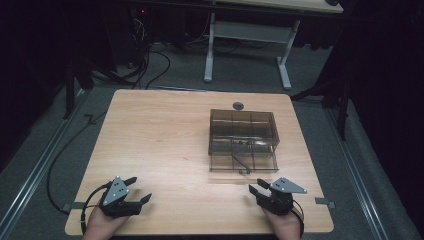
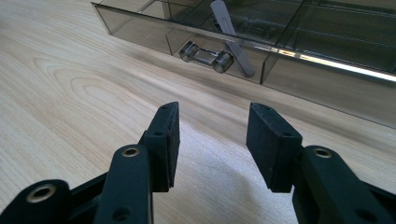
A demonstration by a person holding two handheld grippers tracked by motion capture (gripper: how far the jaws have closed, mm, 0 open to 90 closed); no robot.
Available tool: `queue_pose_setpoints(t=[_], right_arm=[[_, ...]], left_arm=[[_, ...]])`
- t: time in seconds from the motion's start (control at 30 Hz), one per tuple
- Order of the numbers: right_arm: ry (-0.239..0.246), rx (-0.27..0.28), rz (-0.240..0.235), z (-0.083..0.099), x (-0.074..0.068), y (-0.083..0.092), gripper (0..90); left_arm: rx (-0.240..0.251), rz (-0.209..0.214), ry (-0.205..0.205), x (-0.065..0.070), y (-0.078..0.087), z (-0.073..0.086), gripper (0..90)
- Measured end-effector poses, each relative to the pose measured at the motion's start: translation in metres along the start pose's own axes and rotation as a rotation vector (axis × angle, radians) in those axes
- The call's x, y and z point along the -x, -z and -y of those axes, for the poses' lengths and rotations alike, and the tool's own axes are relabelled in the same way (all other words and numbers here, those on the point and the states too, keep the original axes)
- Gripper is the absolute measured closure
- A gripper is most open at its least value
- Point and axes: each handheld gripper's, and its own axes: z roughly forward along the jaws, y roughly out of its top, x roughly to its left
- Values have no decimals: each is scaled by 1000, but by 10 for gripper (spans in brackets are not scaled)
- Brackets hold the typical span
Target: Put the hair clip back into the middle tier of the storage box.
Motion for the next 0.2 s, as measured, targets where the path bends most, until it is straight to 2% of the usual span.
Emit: queue_pose_setpoints(t=[0.2], right_arm=[[-4,-3,15,0,0,-1,546]], left_arm=[[1,9,-6,0,0,0,220]])
